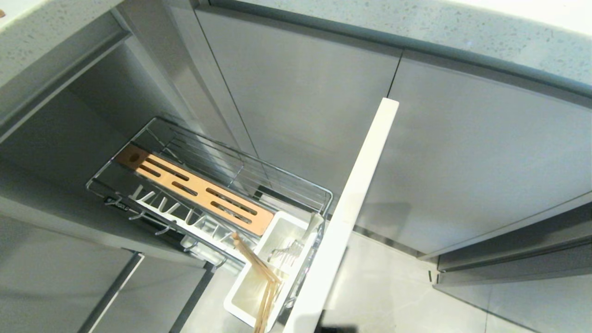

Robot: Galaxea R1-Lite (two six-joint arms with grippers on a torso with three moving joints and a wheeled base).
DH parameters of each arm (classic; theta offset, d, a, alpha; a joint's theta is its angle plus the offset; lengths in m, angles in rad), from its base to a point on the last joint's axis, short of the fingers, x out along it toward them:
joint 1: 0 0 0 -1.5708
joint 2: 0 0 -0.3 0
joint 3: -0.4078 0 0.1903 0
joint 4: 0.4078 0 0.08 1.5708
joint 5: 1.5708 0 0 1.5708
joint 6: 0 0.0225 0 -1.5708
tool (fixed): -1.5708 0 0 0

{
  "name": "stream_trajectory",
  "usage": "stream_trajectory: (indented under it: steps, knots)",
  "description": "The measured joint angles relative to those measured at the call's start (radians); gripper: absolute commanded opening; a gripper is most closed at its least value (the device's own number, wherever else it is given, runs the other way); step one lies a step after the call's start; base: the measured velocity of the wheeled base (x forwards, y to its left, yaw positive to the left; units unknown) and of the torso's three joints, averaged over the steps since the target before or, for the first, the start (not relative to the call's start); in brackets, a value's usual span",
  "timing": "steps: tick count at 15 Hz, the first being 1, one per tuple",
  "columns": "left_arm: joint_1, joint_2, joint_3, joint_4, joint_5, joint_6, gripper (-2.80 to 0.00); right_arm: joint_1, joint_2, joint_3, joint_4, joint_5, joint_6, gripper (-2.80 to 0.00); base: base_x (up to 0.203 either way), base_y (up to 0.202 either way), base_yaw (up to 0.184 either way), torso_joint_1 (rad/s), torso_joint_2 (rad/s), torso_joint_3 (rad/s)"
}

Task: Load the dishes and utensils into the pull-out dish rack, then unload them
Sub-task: Close the cupboard

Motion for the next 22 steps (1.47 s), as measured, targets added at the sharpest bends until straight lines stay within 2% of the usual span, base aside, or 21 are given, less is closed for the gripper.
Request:
stream_trajectory:
  steps: [7, 12, 13, 16, 17, 20, 22]
  knots:
    - [0.000, 0.002, -0.022, -0.003, -0.003, 0.011, 0.00, 0.000, 0.000, 0.000, 0.000, 0.000, 0.000, -2.80, 0.000, 0.000, 0.000, 0.000, 0.00, 0.000]
    - [-0.009, -0.004, -0.105, 0.004, -0.021, 0.079, 0.00, 0.000, 0.000, 0.000, 0.000, 0.000, 0.000, -2.80, 0.000, 0.000, 0.000, 0.000, 0.00, 0.000]
    - [-0.017, -0.005, -0.131, 0.006, -0.034, 0.100, -2.80, 0.000, 0.000, 0.000, 0.000, 0.000, 0.000, -2.80, 0.000, 0.000, 0.000, 0.000, 0.00, 0.000]
    - [-0.075, -0.005, -0.236, 0.022, -0.073, 0.173, -2.80, 0.000, 0.000, 0.000, 0.000, 0.000, 0.000, -2.80, 0.000, 0.000, 0.000, 0.000, 0.00, 0.000]
    - [-0.105, -0.002, -0.286, 0.058, -0.082, 0.188, -2.80, 0.000, 0.000, 0.000, 0.000, 0.000, 0.000, -2.80, 0.000, 0.000, 0.000, 0.000, 0.00, 0.000]
    - [-0.217, 0.028, -0.478, 0.258, -0.097, 0.200, -2.80, 0.000, 0.000, 0.000, 0.000, 0.000, 0.000, -2.80, 0.000, 0.000, 0.000, 0.000, 0.00, 0.000]
    - [-0.343, 0.087, -0.633, 0.398, -0.111, 0.223, -2.80, 0.000, 0.000, 0.000, 0.000, 0.000, 0.000, -2.80, 0.000, 0.000, 0.000, 0.000, 0.00, 0.000]
